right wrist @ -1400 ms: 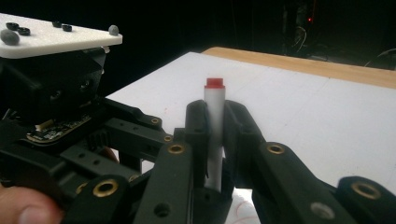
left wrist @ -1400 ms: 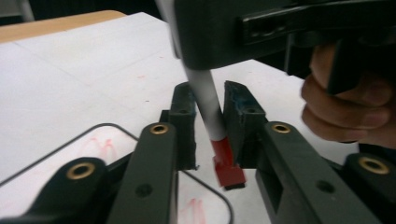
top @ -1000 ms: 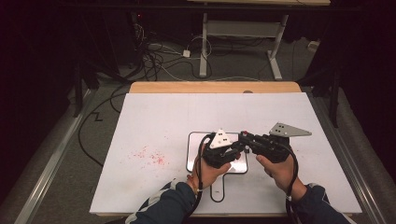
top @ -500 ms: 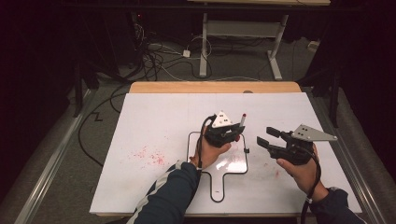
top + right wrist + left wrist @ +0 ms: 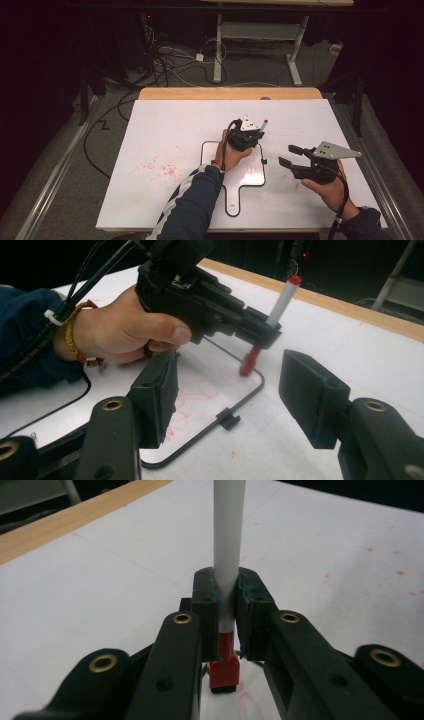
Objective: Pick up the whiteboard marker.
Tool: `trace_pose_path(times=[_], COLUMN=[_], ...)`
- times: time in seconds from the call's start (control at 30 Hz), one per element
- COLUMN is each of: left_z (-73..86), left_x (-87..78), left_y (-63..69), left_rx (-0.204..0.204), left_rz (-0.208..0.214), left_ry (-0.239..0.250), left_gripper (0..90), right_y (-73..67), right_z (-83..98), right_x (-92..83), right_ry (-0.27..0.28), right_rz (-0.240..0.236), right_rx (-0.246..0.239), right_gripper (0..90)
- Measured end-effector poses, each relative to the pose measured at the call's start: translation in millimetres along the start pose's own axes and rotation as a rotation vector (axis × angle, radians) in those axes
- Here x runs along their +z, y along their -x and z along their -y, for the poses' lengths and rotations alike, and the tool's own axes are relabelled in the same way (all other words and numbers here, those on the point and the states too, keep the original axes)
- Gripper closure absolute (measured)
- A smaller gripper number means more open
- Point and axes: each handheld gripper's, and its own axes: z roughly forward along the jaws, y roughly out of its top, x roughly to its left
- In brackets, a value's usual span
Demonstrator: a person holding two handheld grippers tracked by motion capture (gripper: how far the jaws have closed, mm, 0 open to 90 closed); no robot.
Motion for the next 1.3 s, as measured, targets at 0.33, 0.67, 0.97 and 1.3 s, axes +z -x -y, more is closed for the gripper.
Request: trace_pose_path(times=[0.33, 0.67, 0.97, 1.3], left_z=[7.1, 18.1, 17.0, 22.3], left_x=[-7.6, -23.7, -21.5, -28.6], left_y=[4.5, 2.7, 30.3, 15.4], left_rx=[-0.004, -0.043, 0.037, -0.012], left_rz=[0.06, 0.061, 0.131, 0.124], left_ry=[0.012, 0.018, 0.012, 0.018], left_gripper=[78.8, 78.9, 78.9, 78.9], right_y=[2.7, 0.0, 2.5, 3.4], right_z=[2.5, 2.2, 2.8, 3.3], right_x=[3.1, 3.3, 2.1, 0.8], right_ry=[-0.02, -0.025, -0.023, -0.022], right_rz=[0.015, 0.013, 0.011, 0.015], right_rx=[-0.003, -0.021, -0.021, -0.021], right_gripper=[41.9, 41.6, 41.1, 41.0])
